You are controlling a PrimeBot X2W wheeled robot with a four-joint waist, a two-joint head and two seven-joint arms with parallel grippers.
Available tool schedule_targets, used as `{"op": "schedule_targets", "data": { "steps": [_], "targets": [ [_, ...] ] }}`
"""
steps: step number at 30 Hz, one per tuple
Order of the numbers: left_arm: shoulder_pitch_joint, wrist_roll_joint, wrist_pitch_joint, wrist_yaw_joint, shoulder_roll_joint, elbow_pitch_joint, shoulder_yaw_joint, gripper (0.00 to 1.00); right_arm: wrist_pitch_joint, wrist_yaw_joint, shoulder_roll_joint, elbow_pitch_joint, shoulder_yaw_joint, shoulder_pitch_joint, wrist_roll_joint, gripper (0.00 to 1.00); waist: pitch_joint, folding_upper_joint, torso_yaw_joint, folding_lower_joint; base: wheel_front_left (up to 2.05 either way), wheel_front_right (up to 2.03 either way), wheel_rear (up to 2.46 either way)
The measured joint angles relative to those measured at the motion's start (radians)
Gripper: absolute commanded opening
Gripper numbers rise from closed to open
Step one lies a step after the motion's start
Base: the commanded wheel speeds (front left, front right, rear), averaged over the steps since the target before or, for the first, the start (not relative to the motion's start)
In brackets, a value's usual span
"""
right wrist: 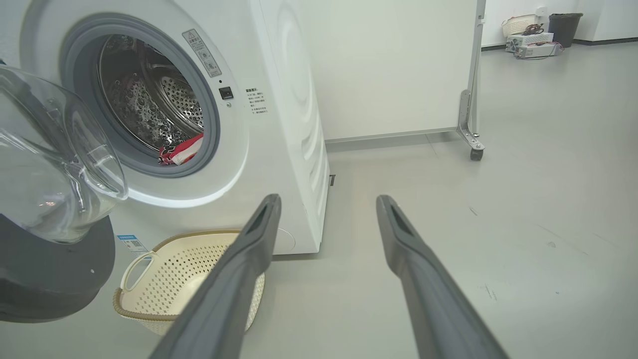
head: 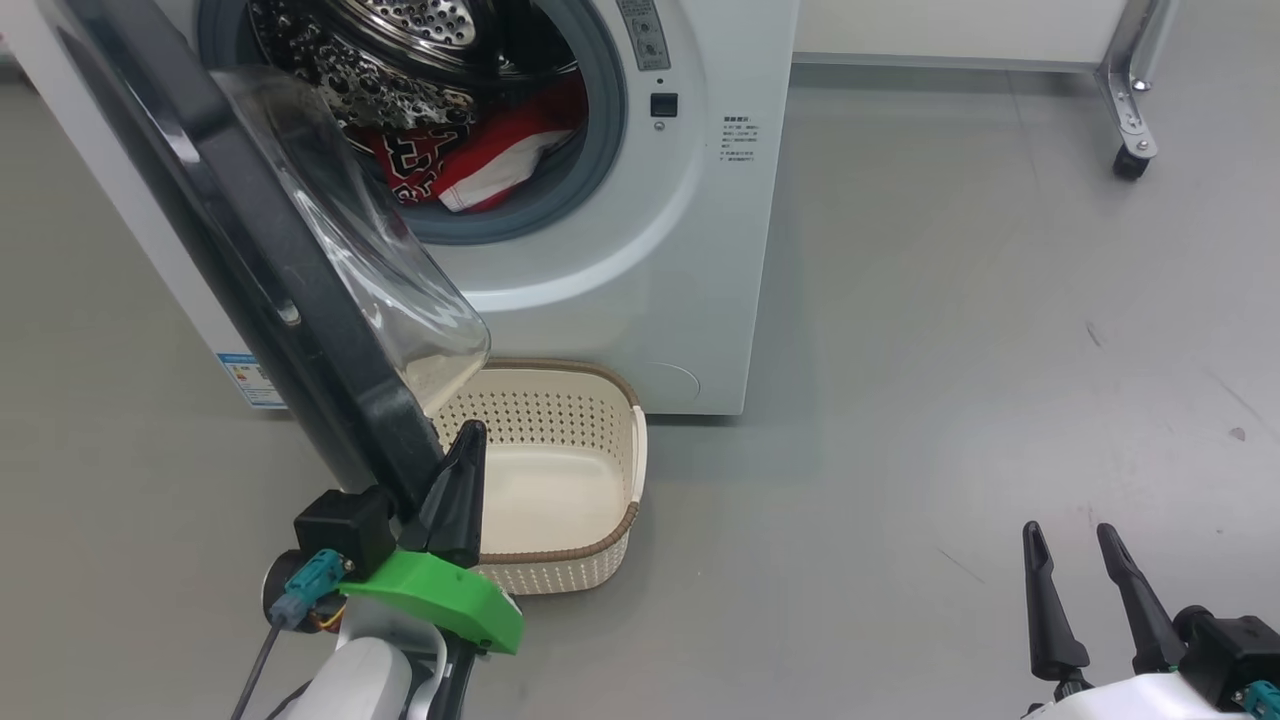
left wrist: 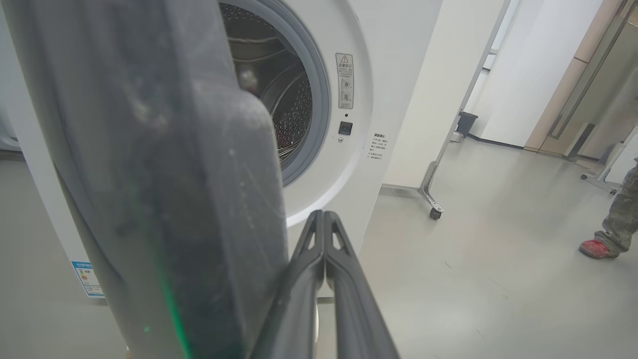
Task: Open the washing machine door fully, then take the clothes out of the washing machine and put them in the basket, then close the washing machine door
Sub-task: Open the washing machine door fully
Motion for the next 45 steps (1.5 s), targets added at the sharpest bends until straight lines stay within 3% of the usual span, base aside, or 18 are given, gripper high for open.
{"op": "schedule_targets", "data": {
  "steps": [13, 33, 45],
  "targets": [
    [-0.018, -0.015, 0.000, -0.005, -0.011, 0.038, -0.030, 0.00, 0.000, 0.012, 0.007, 0.000, -0.010, 0.001, -0.009, 1.00, -0.002, 0.0000, 0.066, 0.0000, 0.00, 0.00, 0.00],
    [-0.027, -0.026, -0.002, -0.005, -0.014, 0.085, -0.034, 0.00, 0.000, 0.029, 0.016, 0.011, -0.017, 0.005, -0.018, 1.00, -0.011, 0.0000, 0.228, 0.0000, 0.00, 0.00, 0.00],
    [-0.028, -0.026, -0.002, 0.006, -0.012, 0.067, 0.061, 0.00, 0.000, 0.035, 0.021, 0.011, 0.002, 0.007, -0.035, 1.00, -0.002, 0.0000, 0.313, 0.0000, 0.00, 0.00, 0.00]
  ]
}}
